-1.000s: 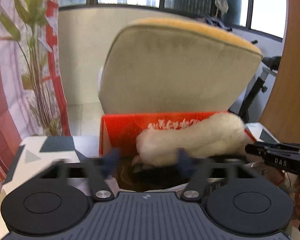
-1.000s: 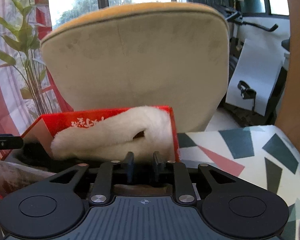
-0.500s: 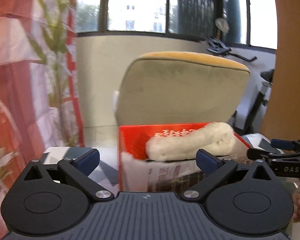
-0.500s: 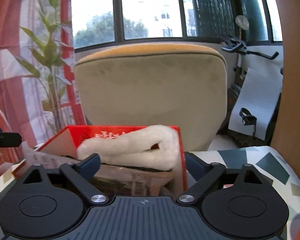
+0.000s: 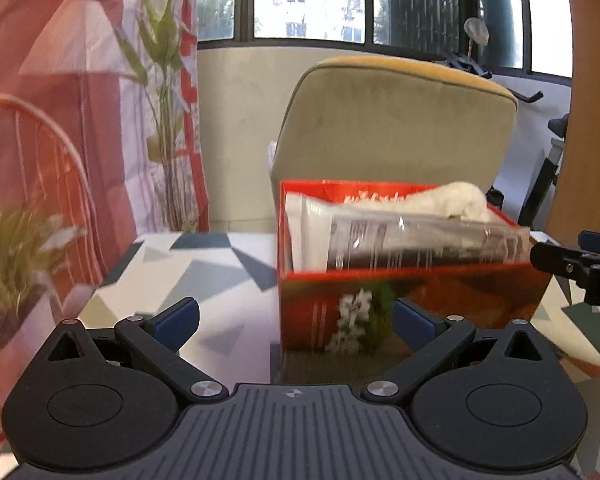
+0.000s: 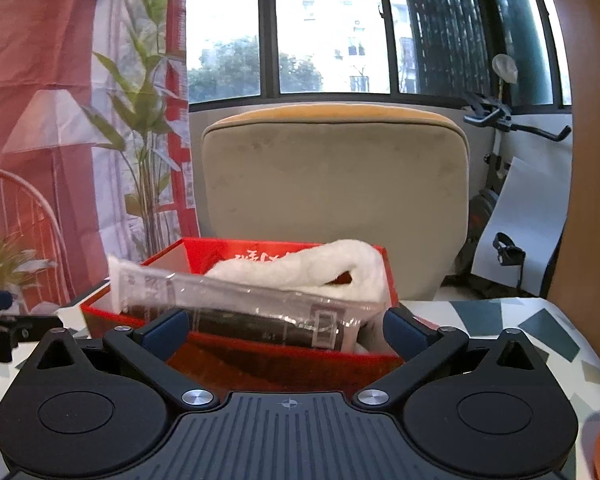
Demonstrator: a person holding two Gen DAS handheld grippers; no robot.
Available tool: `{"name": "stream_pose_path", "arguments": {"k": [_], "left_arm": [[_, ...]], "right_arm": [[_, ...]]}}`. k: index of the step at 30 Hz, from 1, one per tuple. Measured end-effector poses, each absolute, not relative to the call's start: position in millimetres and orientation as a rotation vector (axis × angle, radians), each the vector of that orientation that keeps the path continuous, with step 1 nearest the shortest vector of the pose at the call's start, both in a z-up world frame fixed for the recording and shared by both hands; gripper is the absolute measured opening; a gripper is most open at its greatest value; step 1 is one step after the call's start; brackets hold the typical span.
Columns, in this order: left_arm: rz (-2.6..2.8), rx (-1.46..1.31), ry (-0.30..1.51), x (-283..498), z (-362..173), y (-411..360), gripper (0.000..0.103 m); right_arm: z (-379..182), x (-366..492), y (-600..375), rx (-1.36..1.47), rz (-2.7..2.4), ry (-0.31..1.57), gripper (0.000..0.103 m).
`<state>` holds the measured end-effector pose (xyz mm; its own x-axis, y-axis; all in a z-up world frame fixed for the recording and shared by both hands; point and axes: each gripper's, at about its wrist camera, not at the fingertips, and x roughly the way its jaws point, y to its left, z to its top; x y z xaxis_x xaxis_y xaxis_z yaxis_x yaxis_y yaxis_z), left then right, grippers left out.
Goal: Organize soft objects
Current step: 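Move both tools down toward the black gloves beside the grey mesh roll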
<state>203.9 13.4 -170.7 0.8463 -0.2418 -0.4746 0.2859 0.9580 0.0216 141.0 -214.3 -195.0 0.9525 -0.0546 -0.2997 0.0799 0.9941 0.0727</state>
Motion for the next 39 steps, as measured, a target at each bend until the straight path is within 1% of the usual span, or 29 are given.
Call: {"name": "stream_pose_path", "arguments": {"k": [12, 27, 37, 39], "left_arm": [[-0.251, 0.094, 0.561, 176, -200, 19, 0.103], [-0.245, 0.108, 0.65, 160, -238, 21, 0.103], [-0.258, 0.085, 0.704, 164, -251, 24, 0.103], [-0.263, 0.072, 0.721, 164, -254, 24, 0.103]], "right_arm": [[-227, 110, -199, 0.085, -0.042, 0.339, 0.102], [-290, 92, -194, 0.055, -0.066, 0.453, 0.102], [-305, 90, -194, 0.039, -0.048, 0.482, 0.102], [-305, 91, -194, 0.042, -0.034, 0.486, 0.099]]}}
